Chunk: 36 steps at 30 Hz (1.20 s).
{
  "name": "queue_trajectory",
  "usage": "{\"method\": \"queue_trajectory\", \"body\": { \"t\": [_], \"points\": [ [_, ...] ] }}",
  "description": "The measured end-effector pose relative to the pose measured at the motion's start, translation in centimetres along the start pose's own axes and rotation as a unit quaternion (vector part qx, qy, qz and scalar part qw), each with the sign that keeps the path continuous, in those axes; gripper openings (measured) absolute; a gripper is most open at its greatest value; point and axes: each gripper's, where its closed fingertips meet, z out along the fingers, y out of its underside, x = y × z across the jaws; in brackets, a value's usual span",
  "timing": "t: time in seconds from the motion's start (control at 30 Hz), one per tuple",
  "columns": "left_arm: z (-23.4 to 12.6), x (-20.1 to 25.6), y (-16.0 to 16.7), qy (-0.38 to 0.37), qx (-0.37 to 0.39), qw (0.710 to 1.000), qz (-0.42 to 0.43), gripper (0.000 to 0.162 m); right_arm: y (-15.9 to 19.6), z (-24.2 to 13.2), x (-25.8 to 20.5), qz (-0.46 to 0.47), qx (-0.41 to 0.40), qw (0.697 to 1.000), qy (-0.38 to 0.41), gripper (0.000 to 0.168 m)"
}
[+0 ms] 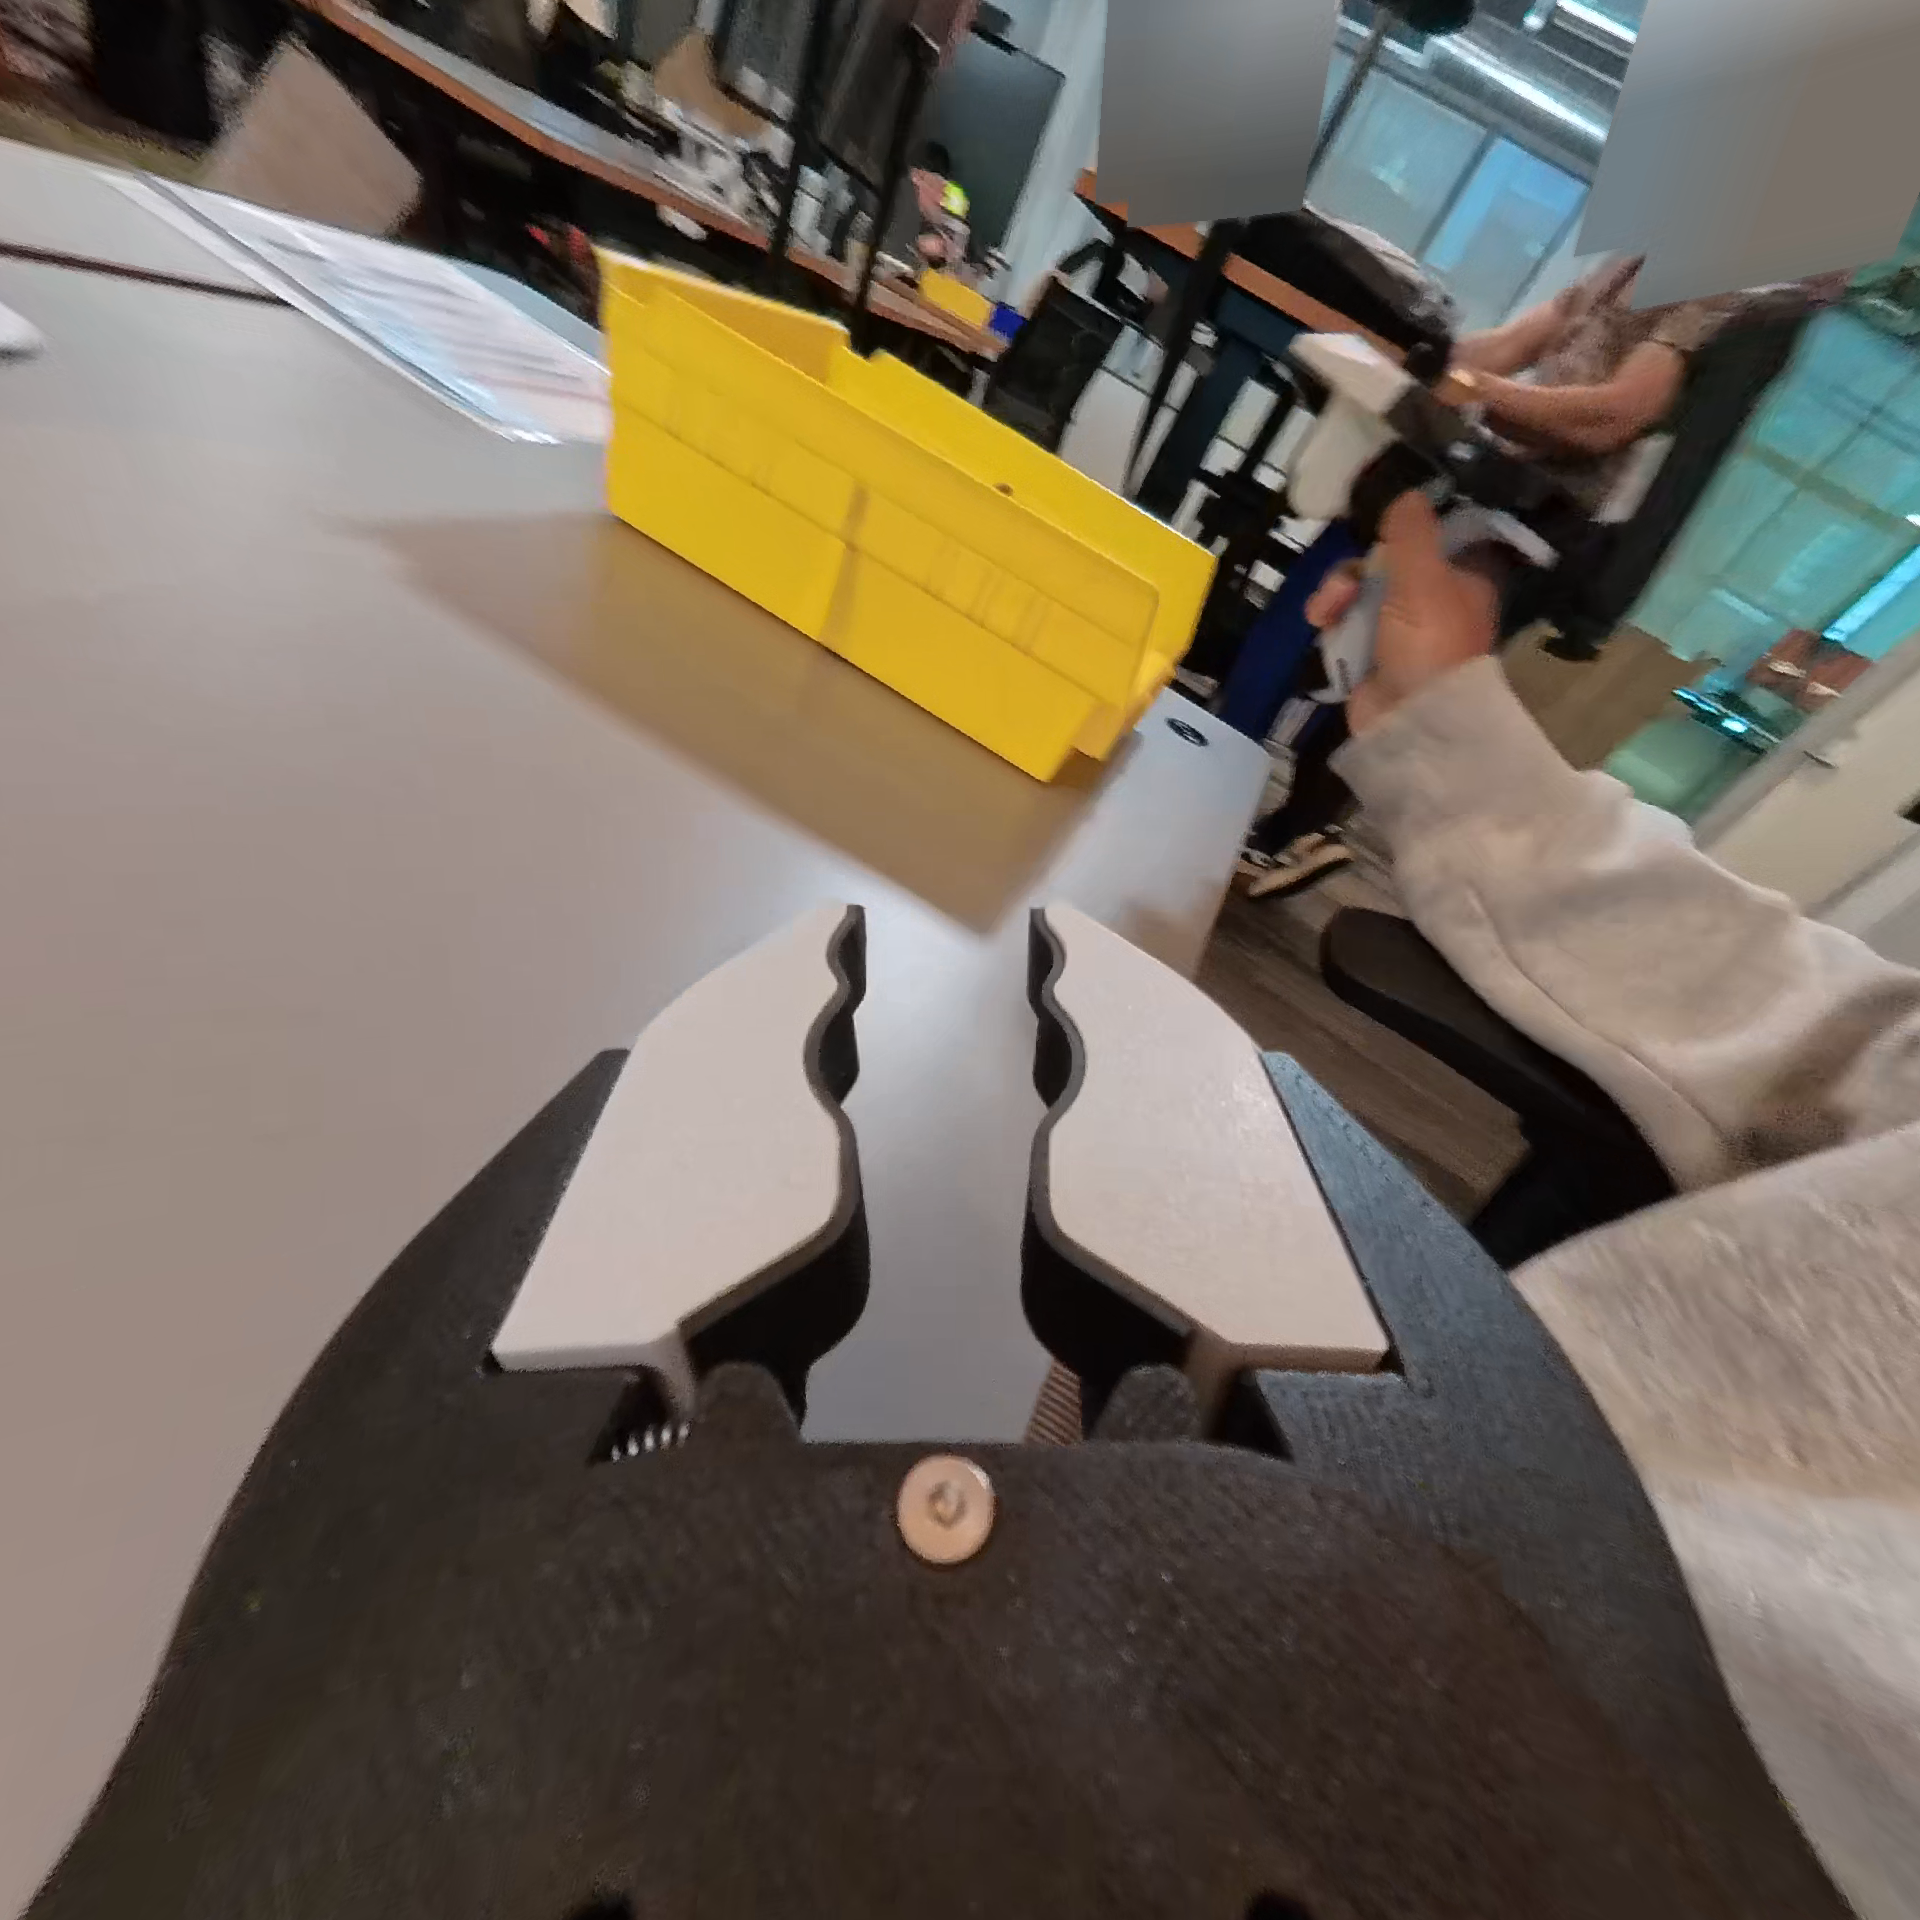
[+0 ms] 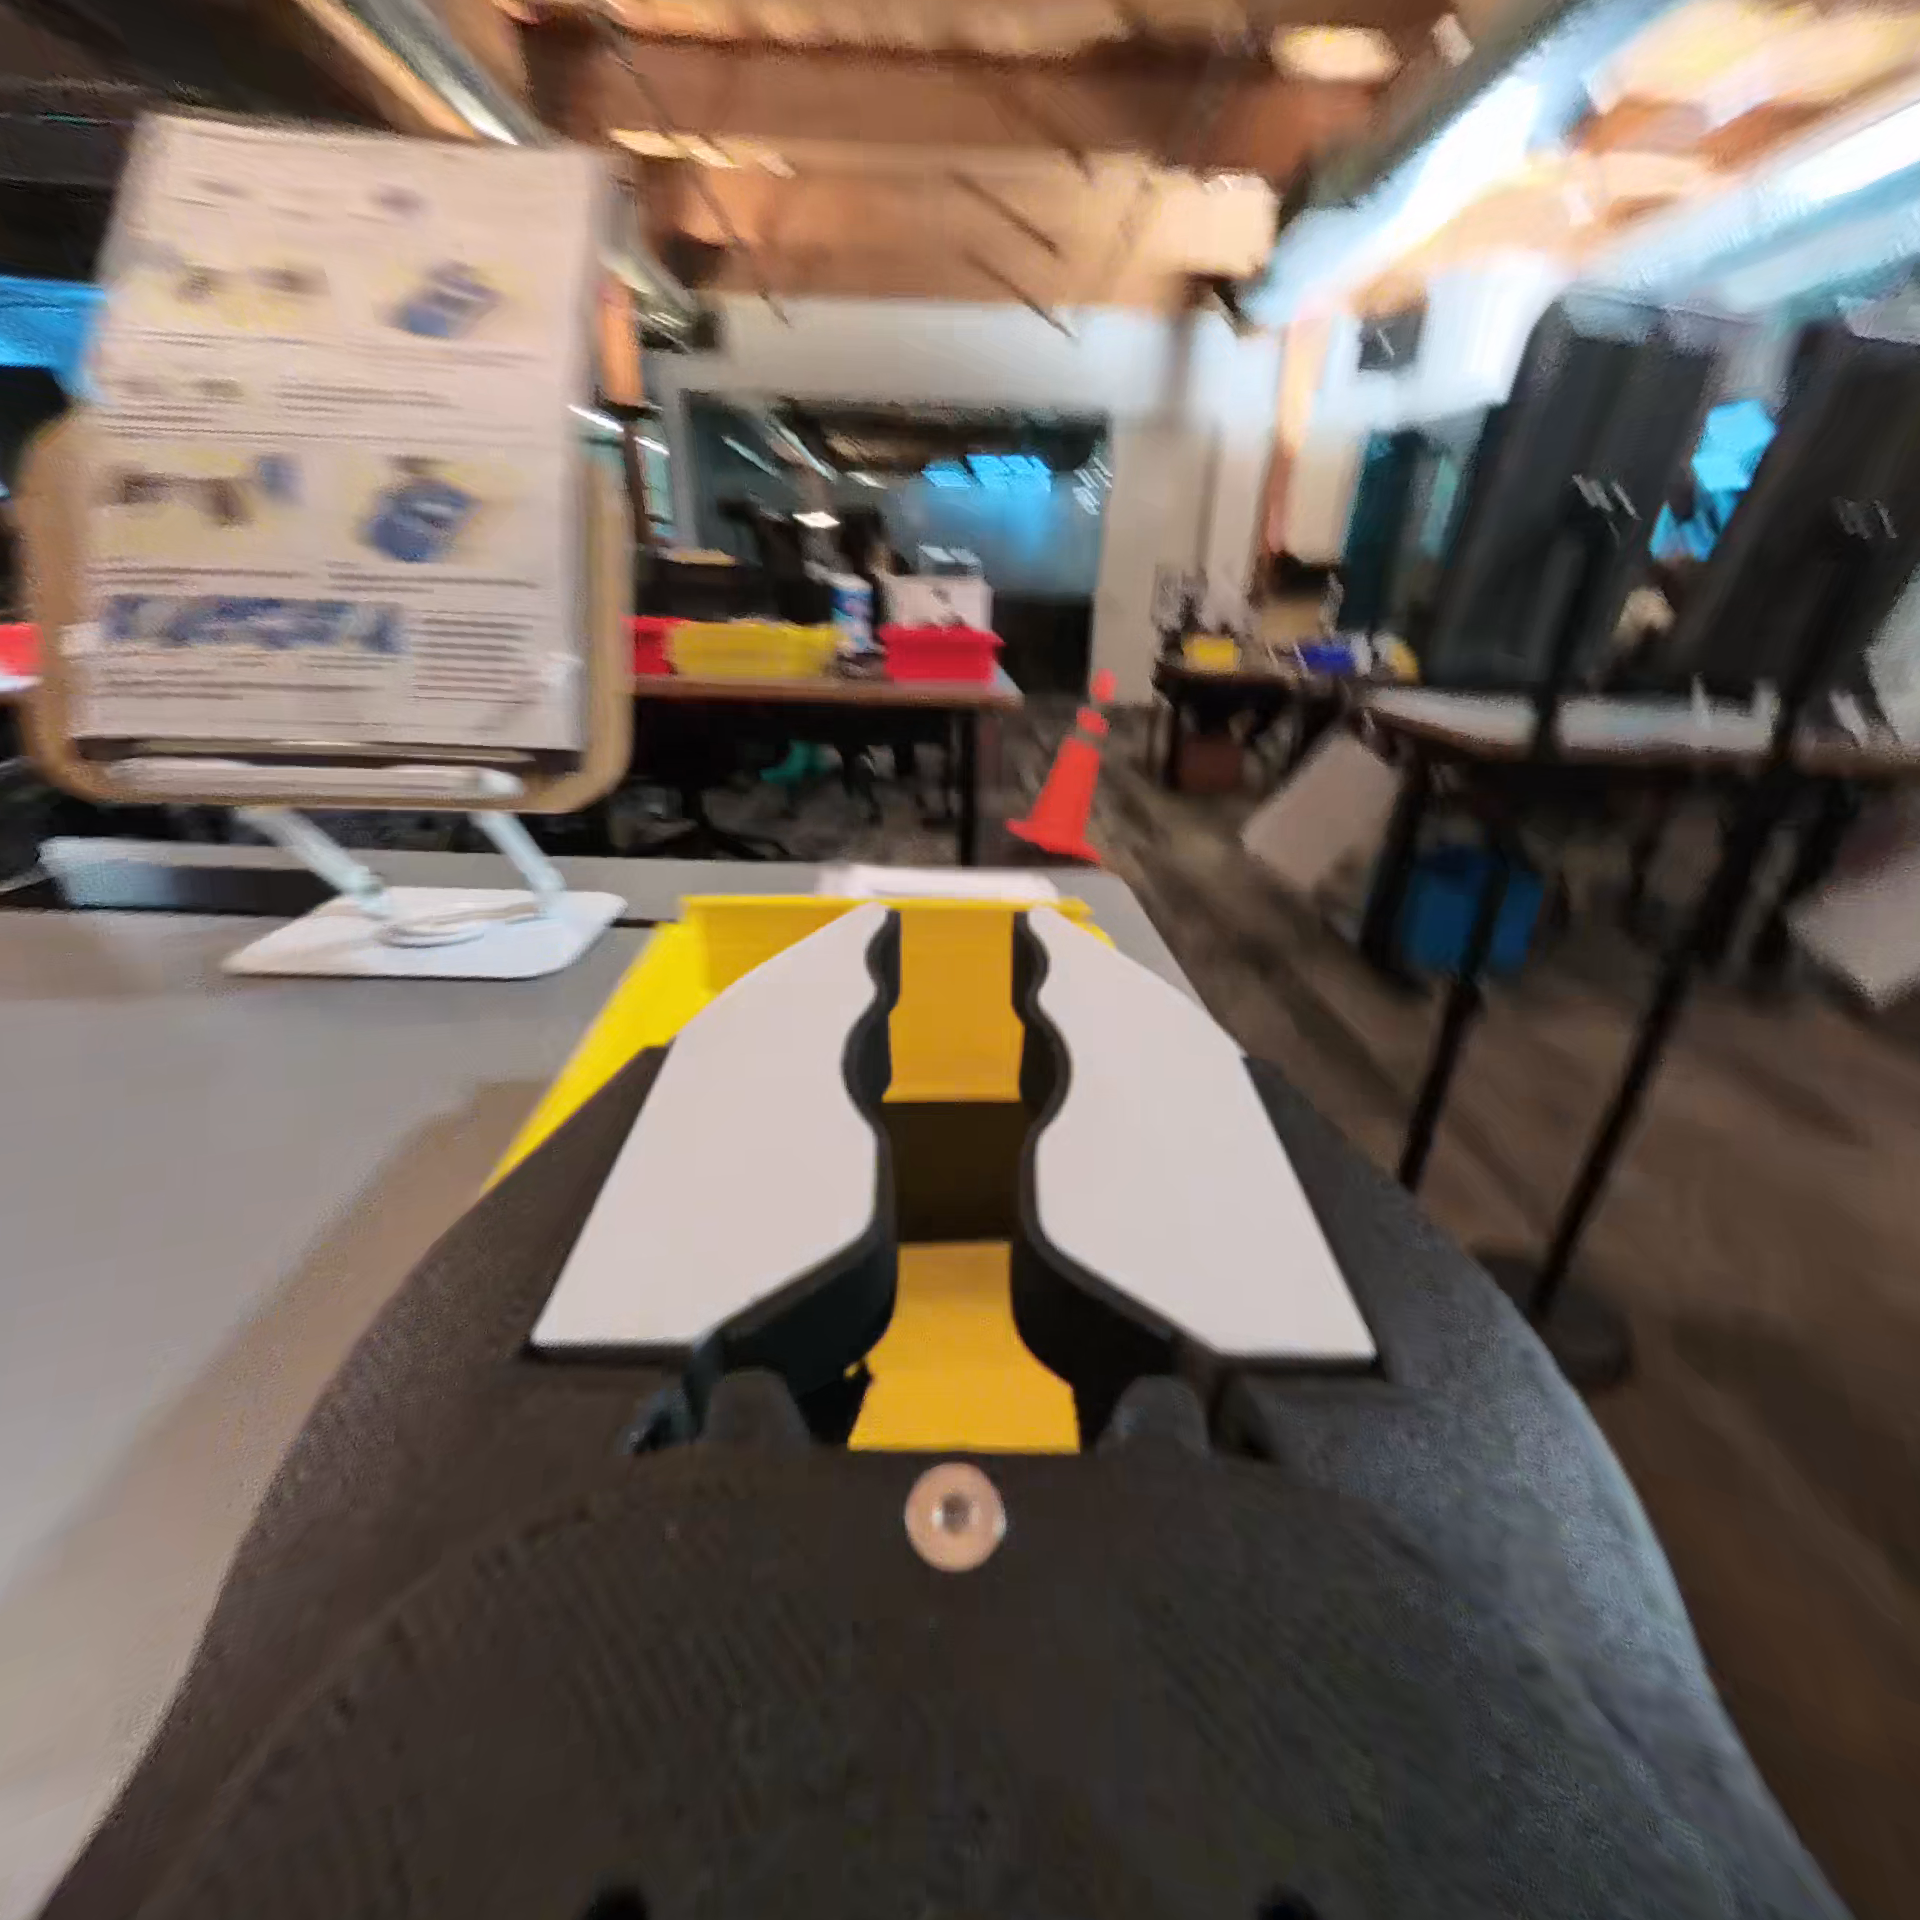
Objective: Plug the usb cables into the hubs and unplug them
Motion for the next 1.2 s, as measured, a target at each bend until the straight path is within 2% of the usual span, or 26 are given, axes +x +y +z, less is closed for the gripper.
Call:
{"method": "queue_trajectory", "body": {
  "t": [0.1,0.2,0.27,0.4,0.47,0.5,0.53,0.57,0.6,0.67,0.77,0.83,0.9,0.93,1.03,1.2],
  "points": [
    [-1.7,-3.0,-2.3,-0.061,0.041,0.997,0.007,0.031,-2.1,-0.6,-9.3,-0.05,0.051,0.992,-0.106,0.014],
    [-5.3,-7.6,-5.2,-0.166,0.079,0.983,0.027,0.031,-1.8,-1.9,-18.3,-0.02,0.066,0.971,-0.229,0.009],
    [-8.8,-10.9,-7.2,-0.262,0.099,0.958,0.063,0.031,-0.4,-2.8,-23.3,0.012,0.04,0.949,-0.311,0.009],
    [-17.1,-15.7,-10.4,-0.449,0.112,0.868,0.181,0.037,3.4,-4.0,-30.2,0.015,-0.042,0.901,-0.431,0.01],
    [-21.3,-17.8,-10.8,-0.531,0.105,0.813,0.215,0.048,4.5,-4.0,-31.6,0.005,-0.062,0.887,-0.457,0.01],
    [-23.1,-18.7,-10.5,-0.561,0.093,0.79,0.228,0.053,4.7,-3.9,-31.9,0.006,-0.067,0.885,-0.461,0.01],
    [-23.8,-18.9,-10.3,-0.567,0.083,0.78,0.251,0.043,4.7,-3.7,-32.1,0.012,-0.069,0.883,-0.464,0.01],
    [-24.5,-18.8,-10.4,-0.58,0.083,0.761,0.278,0.04,4.6,-3.5,-32.1,0.023,-0.07,0.881,-0.467,0.01],
    [-25.4,-18.8,-10.4,-0.609,0.08,0.733,0.294,0.049,4.5,-3.3,-32.2,0.037,-0.07,0.879,-0.47,0.01],
    [-25.9,-18.2,-11.1,-0.621,0.079,0.704,0.335,0.05,4.5,-2.8,-32.2,0.066,-0.077,0.875,-0.473,0.01],
    [-27.2,-18.9,-10.7,-0.638,0.07,0.699,0.315,0.061,4.8,-2.2,-32.4,0.107,-0.095,0.866,-0.48,0.01],
    [-28.4,-20.4,-9.4,-0.644,0.062,0.714,0.267,0.062,4.9,-2.0,-32.5,0.127,-0.103,0.86,-0.484,0.01],
    [-29.3,-21.9,-7.6,-0.64,0.026,0.731,0.237,0.03,5.1,-2.0,-32.7,0.137,-0.111,0.855,-0.488,0.01],
    [-30.0,-22.2,-7.5,-0.648,0.022,0.72,0.246,0.016,5.2,-2.0,-32.8,0.14,-0.114,0.852,-0.491,0.01],
    [-31.1,-22.1,-7.5,-0.649,0.038,0.727,0.221,0.005,5.3,-2.1,-33.2,0.14,-0.118,0.847,-0.499,0.011],
    [-33.2,-20.9,-6.7,-0.653,0.03,0.723,0.223,0.003,5.2,-2.2,-34.4,0.135,-0.119,0.837,-0.516,0.01]
  ]
}}
